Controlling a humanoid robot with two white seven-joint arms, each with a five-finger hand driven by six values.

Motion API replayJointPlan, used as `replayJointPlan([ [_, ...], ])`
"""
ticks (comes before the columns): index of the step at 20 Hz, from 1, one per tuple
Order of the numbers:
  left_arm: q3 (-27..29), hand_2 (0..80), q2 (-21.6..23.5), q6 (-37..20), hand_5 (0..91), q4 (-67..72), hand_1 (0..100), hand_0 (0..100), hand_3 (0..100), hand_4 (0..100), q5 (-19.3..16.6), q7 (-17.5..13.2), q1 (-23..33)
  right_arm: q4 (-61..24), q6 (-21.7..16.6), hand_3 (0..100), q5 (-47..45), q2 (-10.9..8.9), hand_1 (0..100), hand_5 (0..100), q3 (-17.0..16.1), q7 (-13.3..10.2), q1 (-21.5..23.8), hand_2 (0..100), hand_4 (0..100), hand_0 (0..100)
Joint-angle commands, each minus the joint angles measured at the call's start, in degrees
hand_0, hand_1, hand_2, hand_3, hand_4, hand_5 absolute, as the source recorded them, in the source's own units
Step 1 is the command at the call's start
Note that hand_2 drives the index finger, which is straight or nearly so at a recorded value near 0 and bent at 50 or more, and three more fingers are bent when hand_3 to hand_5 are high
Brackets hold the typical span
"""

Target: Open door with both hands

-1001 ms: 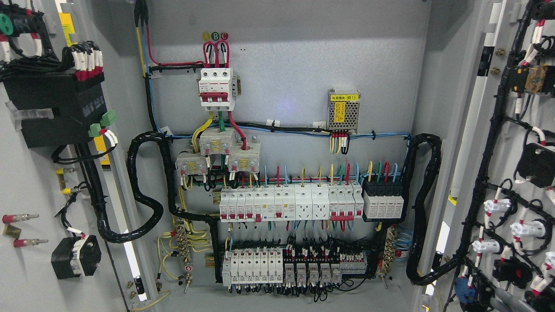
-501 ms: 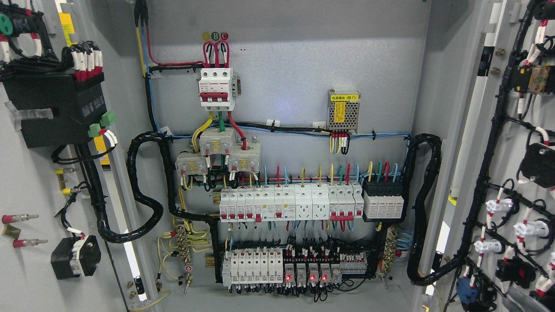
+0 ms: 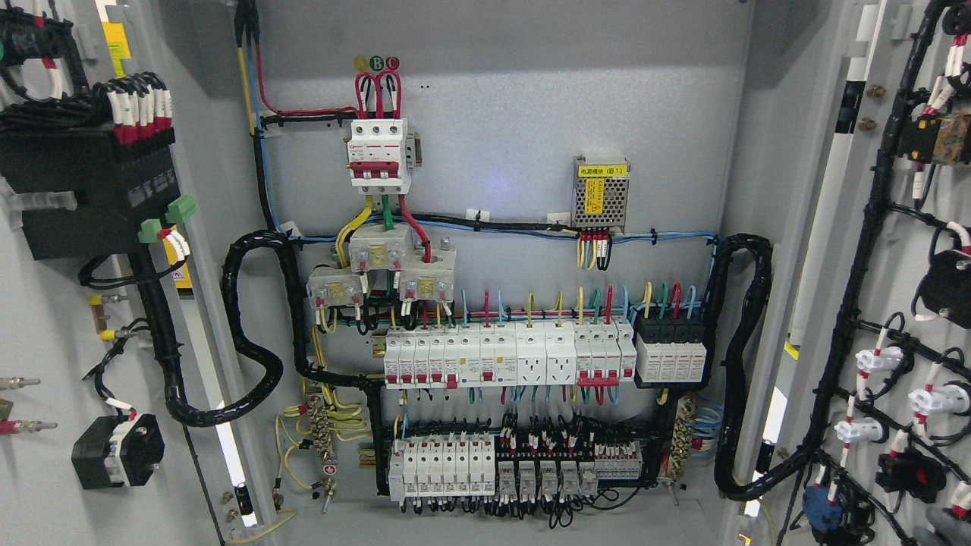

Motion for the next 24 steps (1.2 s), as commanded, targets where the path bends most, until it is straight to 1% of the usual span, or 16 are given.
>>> replayJointPlan([
  [1,8.33,0.0,0.23,0.58,0.0,0.78,0,0,0,0,4.19,-0.17,0.02,0.11,0.03,0,-2.13,0.03,12,0,-3.37,0.21,1.15,0,0,20],
  [4,9.83,0.0,1.11,2.16,0.0,1.93,0,0,0,0,5.77,-0.78,-0.16,0.11,0.03,0,-2.13,0.03,12,0,-3.90,0.12,1.24,0,0,20],
  [7,10.62,0.0,3.56,2.87,0.0,4.99,0,0,0,0,7.79,-3.85,-0.33,0.19,0.03,0,-2.21,0.12,12,0,-4.95,0.21,1.68,0,0,20],
  [9,11.24,0.0,4.97,2.95,0.0,7.72,0,0,0,0,8.41,-4.12,-0.94,0.28,0.03,0,-2.30,0.12,12,0,-5.22,0.12,1.94,0,0,20],
  [11,12.55,0.0,7.52,3.04,0.0,10.97,0,0,0,0,9.37,-4.21,-2.44,0.37,0.03,0,-2.30,0.12,12,0,-5.48,0.12,2.12,0,0,20],
  [12,12.73,0.0,8.75,3.74,0.0,12.03,0,0,0,0,10.51,-4.21,-2.62,0.46,0.12,0,-2.30,0.20,12,0,-5.75,0.12,2.12,0,0,20],
  [14,13.69,0.0,11.47,6.20,0.0,13.44,0,0,0,0,14.37,-4.30,-2.97,0.63,0.20,0,-2.30,0.56,12,0,-6.62,0.12,2.29,0,0,20],
  [15,13.96,0.0,12.35,7.08,0.0,14.05,0,0,0,0,15.69,-4.30,-3.14,0.98,0.29,0,-2.30,0.56,12,0,-6.98,0.21,2.29,0,0,20],
  [17,14.05,0.0,13.33,7.44,0.0,15.02,0,0,0,0,15.97,-4.39,-4.02,1.34,0.21,0,-2.39,0.56,12,0,-7.24,0.21,2.29,0,0,20],
  [21,15.19,0.0,14.82,7.52,0.0,17.31,0,0,0,0,15.97,-6.75,-4.73,1.42,0.21,0,-2.39,0.56,12,0,-8.56,0.12,2.29,0,0,20],
  [24,15.98,0.0,15.96,7.61,0.0,19.50,0,0,0,0,16.15,-6.94,-6.13,1.60,0.29,0,-4.49,0.64,12,0,-9.35,0.12,2.38,0,0,20],
])
